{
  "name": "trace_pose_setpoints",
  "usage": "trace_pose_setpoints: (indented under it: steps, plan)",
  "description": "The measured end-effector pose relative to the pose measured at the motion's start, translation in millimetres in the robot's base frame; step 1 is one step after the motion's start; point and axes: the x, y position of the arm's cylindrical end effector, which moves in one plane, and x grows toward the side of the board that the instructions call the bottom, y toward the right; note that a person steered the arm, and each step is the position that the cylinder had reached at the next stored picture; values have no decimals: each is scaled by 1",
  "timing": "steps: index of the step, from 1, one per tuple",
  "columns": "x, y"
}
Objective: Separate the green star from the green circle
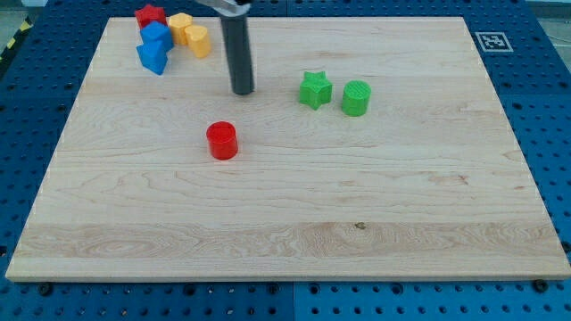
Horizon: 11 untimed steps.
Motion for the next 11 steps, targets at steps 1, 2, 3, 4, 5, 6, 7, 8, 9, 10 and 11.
trace_pose_setpoints:
  steps: [1, 2, 3, 4, 5, 6, 7, 8, 9, 10, 11]
  plan:
    - [-17, 23]
    - [3, 41]
    - [49, 57]
    - [64, 101]
    - [40, 130]
    - [20, 125]
    - [8, 102]
    - [-2, 67]
    - [-4, 25]
    - [-4, -17]
    - [-6, -61]
